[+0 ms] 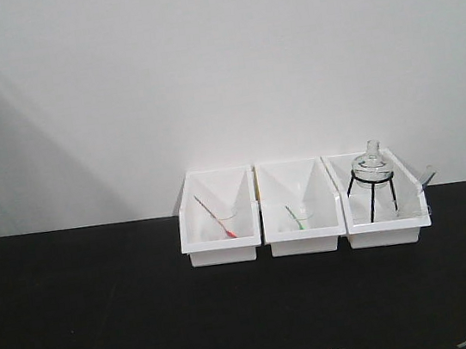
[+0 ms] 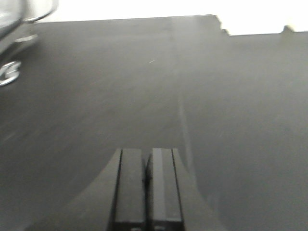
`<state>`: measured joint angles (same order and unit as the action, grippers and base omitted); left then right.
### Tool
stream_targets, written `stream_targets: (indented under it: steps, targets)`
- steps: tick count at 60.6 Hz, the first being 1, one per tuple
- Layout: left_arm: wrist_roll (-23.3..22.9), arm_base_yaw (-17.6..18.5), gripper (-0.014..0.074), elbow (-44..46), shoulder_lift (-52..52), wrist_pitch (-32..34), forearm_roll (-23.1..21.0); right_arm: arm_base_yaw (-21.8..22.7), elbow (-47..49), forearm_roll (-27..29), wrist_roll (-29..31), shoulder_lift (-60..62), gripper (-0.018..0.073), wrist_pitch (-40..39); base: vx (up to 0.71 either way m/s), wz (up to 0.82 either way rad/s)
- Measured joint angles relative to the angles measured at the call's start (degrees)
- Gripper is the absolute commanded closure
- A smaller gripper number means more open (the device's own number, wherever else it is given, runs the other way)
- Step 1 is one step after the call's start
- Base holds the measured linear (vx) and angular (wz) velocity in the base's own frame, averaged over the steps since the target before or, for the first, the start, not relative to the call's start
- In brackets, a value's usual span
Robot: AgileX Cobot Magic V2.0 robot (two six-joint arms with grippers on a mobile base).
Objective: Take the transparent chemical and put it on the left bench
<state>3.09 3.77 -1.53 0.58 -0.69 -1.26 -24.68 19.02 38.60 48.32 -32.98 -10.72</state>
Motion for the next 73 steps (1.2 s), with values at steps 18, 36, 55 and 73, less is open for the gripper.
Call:
stream_targets:
  steps: [18,36,55,73]
  targets:
    - [0.0,0.0,0.06,0.0,0.0,0.0,0.0,0.0,0.0,0.0,0.0,0.0,0.0562,0.0,0.09,-0.16]
    - [0.0,0.0,0.06,0.0,0.0,0.0,0.0,0.0,0.0,0.0,0.0,0.0,0.0562,0.0,0.0,0.0]
    - [0.0,0.0,0.06,0.0,0.0,0.0,0.0,0.0,0.0,0.0,0.0,0.0,0.0562,0.0,0.0,0.0]
    - [0.0,0.0,0.06,0.0,0.0,0.0,0.0,0.0,0.0,0.0,-0.08,0.0,0.0562,-0.05,0.0,0.0]
